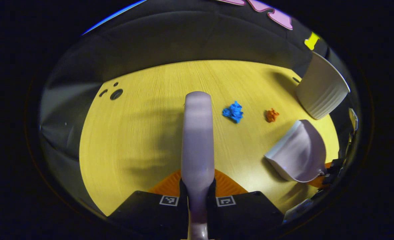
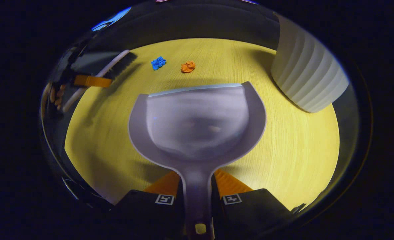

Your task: Pick up the small broom and dustpan from the desktop, sweep the trash into the dustpan with the broom, and then empty the trash into the garbage bin.

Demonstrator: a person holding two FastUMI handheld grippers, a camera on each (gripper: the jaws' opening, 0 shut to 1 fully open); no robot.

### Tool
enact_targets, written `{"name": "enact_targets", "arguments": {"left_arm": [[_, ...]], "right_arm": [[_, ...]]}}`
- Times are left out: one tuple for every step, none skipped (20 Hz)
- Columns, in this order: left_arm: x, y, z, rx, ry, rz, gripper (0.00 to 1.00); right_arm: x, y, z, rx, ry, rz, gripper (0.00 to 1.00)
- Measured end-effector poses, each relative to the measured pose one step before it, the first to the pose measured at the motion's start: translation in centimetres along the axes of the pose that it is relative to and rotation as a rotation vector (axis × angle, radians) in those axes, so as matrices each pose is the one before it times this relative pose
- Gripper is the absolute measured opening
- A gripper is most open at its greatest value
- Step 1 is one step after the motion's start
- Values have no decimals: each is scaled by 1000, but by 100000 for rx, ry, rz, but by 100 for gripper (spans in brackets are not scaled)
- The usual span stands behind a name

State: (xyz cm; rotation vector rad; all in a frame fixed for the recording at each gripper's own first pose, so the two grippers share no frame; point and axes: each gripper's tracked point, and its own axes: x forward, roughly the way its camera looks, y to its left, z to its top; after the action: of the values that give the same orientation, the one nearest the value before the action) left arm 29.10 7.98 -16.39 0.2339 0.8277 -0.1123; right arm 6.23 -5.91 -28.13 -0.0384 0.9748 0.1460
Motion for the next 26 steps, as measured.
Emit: {"name": "enact_targets", "arguments": {"left_arm": [[872,79,576,3065,1822,-402,27],[812,-158,334,1878,2148,-459,26],[772,-268,590,1646,792,-393,27],[679,-184,525,2968,851,-301,25],[680,-386,477,3726,1036,-772,26],[689,-591,435,3320,575,-1116,27],[549,-600,723,3559,-133,-746,27],[434,-272,1048,4796,-1450,145,24],[500,-242,1015,5571,-904,-150,27],[106,-166,847,5410,-310,-858,26],[157,-133,842,5013,-445,-1111,25],[446,-412,944,4638,-419,-1174,27],[307,-537,854,4336,-71,-1709,25],[309,-571,750,3998,-434,-2248,26],[259,-791,827,3165,-328,-2855,26],[99,-1081,741,2804,-219,-3424,27],[193,-1282,464,2477,556,-3437,27],[-72,-1126,278,2296,1093,-3307,26],[-29,-1319,418,2189,729,-4280,26],[110,-1372,586,2105,357,-4745,26],[-11,-1508,320,2040,794,-4068,27],[252,-1420,-96,1447,1589,-3120,27],[104,-1160,-118,799,1939,-2251,27],[17,-1529,-258,369,1120,-3485,27],[25,-2050,-143,-234,923,-5028,27],[1,-1554,-124,-243,247,-4980,27]], "right_arm": [[-283,-456,273,-2123,-600,305,37],[-260,-336,200,-1748,-726,431,37],[-297,-465,288,-1797,-292,320,37],[-333,-513,-106,-2117,647,-28,34],[-158,-533,167,-1770,-419,-228,37],[-119,-586,72,-1764,-241,-685,37],[-150,-523,78,-1385,-150,-509,37],[-142,-319,-186,-1324,337,199,37],[-107,-186,-108,-1130,553,645,34],[-162,-43,-102,-863,513,699,37],[-91,4,-89,-956,580,797,37],[67,34,-159,-872,608,974,37],[56,-6,6,-763,621,1037,41],[-38,-36,-40,-453,509,555,37],[81,32,13,620,868,427,37],[52,152,-40,650,187,336,41],[-59,190,272,-609,-401,-15,37],[127,26,53,-1082,-166,-56,37],[254,-81,70,-527,113,24,37],[379,262,33,-394,73,-6,41],[3,77,44,-793,-196,-217,37],[-330,376,27,-1119,-452,-430,37],[-276,152,98,-1396,-867,-728,41],[-287,-167,161,-1031,-844,-590,34],[-34,4,-7,-653,-936,-227,34],[264,-94,-527,-571,-513,-193,37]]}}
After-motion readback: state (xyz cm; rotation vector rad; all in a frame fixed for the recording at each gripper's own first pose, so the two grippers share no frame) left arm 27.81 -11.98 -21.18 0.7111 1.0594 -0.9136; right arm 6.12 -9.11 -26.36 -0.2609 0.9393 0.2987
